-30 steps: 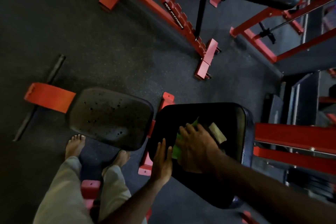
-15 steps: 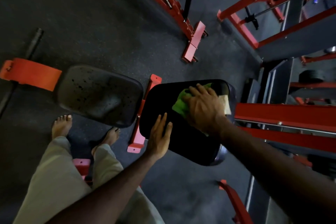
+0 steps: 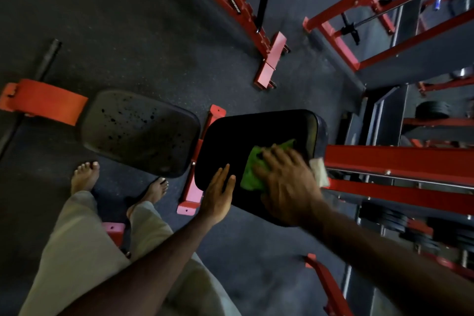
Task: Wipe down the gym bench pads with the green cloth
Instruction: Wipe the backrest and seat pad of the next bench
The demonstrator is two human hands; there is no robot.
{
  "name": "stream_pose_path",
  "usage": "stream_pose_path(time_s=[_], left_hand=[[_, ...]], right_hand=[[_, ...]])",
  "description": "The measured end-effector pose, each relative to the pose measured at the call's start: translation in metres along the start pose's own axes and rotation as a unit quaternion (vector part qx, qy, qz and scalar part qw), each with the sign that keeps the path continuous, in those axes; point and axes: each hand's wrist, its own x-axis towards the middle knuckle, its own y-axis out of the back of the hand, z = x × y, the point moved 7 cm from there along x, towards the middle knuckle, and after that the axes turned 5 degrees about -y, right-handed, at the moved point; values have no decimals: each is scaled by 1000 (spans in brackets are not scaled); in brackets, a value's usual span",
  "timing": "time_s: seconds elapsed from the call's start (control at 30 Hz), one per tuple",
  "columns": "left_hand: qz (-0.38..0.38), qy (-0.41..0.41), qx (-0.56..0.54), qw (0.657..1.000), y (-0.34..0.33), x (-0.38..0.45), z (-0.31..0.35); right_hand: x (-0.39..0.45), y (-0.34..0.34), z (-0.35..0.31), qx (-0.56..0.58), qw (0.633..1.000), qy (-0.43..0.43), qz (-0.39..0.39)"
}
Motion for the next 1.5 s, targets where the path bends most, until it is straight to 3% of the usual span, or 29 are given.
stream_pose_path(time_s=[0.1,0.3,0.5,0.7,0.87,0.97,1.07,1.23,1.33,1.43,1.5], left_hand=[[19,12,-14,1000,6,6,-3],[30,26,-4,999,8,19,-6],[37,35,22,998,17,35,-15],[47,68,-22,996,9,31,-40],[63,67,-38,995,4,30,-58],[125,79,-69,987,9,29,-70],[133,80,-77,985,15,38,-74],[155,77,-129,976,17,54,-99],[166,71,-115,977,28,60,-101],[155,64,-132,977,35,68,-107],[144,70,-118,980,38,73,-116]], right_hand=[[-14,-17,-24,11,996,61,-62],[87,30,29,-33,998,-39,38],[69,-15,-37,-35,995,92,-24],[149,11,5,-65,997,-15,36],[115,-34,-63,-24,993,108,-31],[177,-7,-30,-27,999,45,5],[218,-7,-10,-44,998,-40,12],[190,-58,-91,-43,991,122,-31],[245,-31,-64,-42,997,61,21],[284,-29,-39,-47,999,-24,9],[280,-47,-67,-81,997,-1,16]])
